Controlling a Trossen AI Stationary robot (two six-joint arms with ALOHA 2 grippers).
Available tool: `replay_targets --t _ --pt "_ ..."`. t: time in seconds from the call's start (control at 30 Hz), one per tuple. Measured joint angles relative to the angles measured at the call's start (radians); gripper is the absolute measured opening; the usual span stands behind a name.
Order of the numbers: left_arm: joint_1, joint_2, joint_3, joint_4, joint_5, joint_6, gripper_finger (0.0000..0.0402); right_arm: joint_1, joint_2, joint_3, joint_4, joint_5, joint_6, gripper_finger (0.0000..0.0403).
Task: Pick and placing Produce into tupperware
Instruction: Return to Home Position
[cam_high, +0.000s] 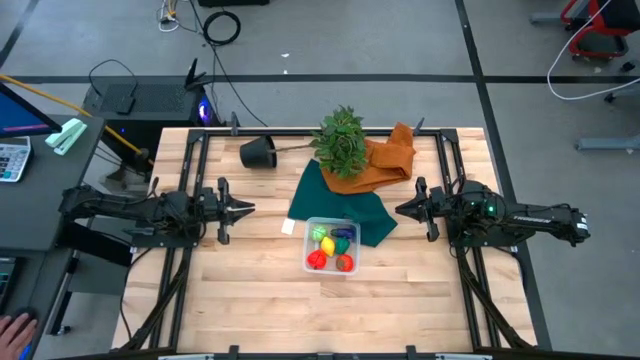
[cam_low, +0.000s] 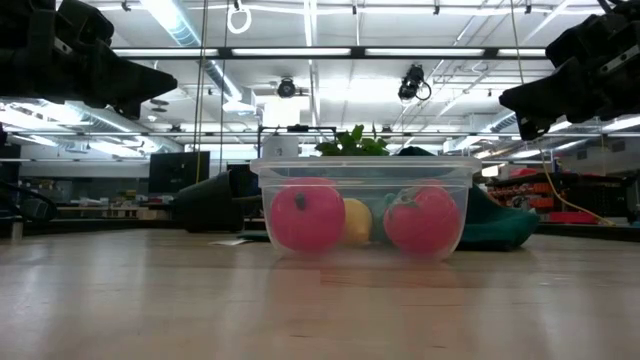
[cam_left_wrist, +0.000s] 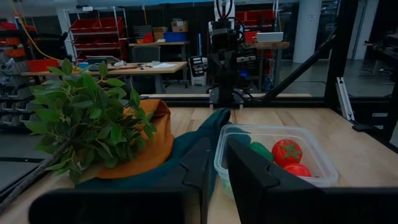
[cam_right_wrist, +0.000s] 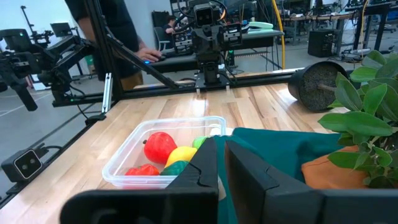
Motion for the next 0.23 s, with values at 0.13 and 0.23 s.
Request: replay_targets --t 0.13,0.23 --pt "0.000 0.000 0.000 0.000 0.000 0.000 0.0054 0.000 0.000 0.000 0.000 0.000 0.000 0.0000" --pt "0.000 0.000 0.000 0.000 0.000 0.000 0.0053 0.000 0.000 0.000 0.000 0.000 0.000 0.0000"
